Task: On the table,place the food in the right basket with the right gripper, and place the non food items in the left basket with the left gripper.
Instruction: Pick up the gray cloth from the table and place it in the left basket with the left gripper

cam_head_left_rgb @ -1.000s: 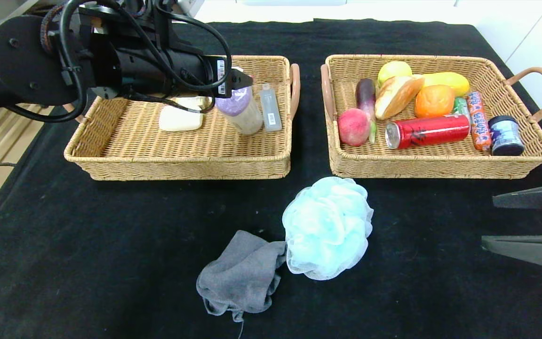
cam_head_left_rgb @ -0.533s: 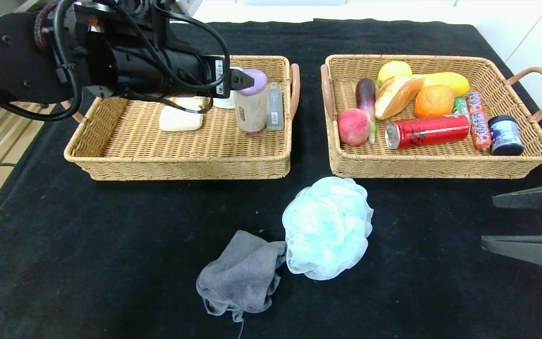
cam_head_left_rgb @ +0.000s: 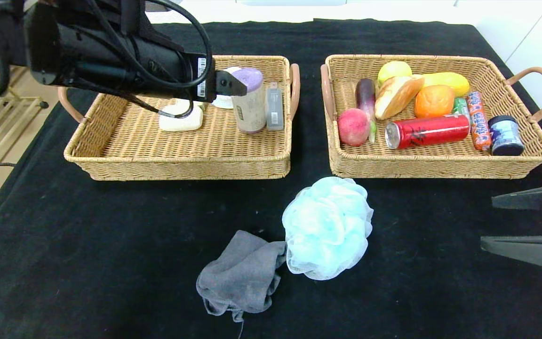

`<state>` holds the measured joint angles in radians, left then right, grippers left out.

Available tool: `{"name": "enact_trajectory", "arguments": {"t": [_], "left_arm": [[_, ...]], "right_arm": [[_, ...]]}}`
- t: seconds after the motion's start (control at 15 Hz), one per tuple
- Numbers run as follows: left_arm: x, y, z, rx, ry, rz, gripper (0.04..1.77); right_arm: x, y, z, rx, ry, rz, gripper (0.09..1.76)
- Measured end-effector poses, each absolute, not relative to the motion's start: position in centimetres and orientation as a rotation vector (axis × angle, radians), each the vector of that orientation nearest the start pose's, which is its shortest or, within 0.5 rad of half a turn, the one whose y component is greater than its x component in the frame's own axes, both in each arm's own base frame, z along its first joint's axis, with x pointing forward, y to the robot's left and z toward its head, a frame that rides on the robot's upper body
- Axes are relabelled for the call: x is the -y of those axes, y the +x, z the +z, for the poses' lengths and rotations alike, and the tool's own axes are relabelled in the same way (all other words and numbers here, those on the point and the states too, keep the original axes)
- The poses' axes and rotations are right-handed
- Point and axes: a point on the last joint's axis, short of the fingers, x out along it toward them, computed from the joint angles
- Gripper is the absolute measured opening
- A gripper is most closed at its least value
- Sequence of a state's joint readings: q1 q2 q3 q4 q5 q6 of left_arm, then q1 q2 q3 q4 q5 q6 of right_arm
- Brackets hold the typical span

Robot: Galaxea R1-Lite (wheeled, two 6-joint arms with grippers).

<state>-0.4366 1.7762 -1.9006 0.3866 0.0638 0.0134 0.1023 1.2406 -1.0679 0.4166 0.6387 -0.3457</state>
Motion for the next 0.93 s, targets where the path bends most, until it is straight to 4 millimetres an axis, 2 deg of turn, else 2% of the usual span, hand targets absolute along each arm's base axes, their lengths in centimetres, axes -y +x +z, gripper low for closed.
{"name": "enact_trajectory", "arguments": {"t": [0.33,0.47,0.93], "left_arm": [[13.6,24.5,36.3,-0.405,0.134,-0.421,1.69],[13.9,23.1,36.1,-0.429,0.160,-0.403,1.69],[14.3,20.4,33.4,-0.601,0.224,-0.411,1.70]], "right_arm": [[-3.1,16.8,27.3,-0.451,-0.161,0.808,1.71],[-3.1,16.8,27.3,-0.451,-0.161,0.809,1.71],[-3.1,16.8,27.3,-0.450,-0.161,0.808,1.71]]}}
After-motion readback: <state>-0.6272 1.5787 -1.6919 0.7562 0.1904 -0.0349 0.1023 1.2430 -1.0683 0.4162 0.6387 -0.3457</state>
